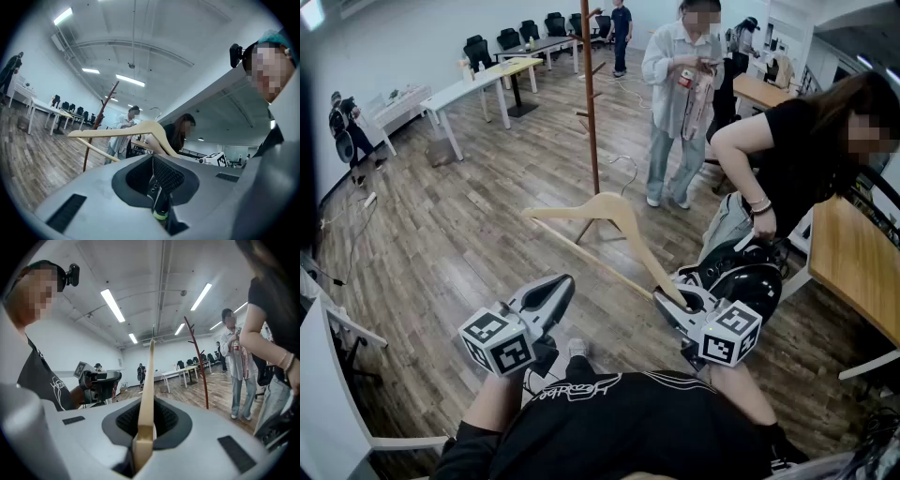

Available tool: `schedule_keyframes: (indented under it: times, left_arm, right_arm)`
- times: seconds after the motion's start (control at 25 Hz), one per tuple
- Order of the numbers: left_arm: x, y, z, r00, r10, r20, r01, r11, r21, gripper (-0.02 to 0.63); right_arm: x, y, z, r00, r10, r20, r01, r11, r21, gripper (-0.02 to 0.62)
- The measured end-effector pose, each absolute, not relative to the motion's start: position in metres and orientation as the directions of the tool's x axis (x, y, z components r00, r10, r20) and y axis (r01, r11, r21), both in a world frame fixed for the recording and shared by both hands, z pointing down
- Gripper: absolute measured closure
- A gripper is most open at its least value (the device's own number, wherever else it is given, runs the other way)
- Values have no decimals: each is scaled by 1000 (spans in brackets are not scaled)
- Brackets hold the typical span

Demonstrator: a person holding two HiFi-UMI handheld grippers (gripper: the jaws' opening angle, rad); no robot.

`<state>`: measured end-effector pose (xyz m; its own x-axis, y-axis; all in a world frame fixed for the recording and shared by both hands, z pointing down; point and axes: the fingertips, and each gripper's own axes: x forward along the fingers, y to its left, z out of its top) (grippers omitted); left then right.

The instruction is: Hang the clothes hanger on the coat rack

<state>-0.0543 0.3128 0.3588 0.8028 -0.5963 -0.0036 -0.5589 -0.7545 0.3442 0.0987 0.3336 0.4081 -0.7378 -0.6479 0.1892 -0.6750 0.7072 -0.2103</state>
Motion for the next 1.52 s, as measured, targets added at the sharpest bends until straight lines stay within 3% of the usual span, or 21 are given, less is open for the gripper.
schedule_keyframes:
  times: [0.8,1.52]
  left_arm:
    - [-61,282,375,810,-587,-2,-546,-755,364,597]
    - [-113,104,396,820,-570,55,-540,-736,408,597]
  right_arm:
    - [95,302,423,-727,-660,189,-684,674,-278,537]
    - [35,130,454,-718,-654,236,-693,644,-324,537]
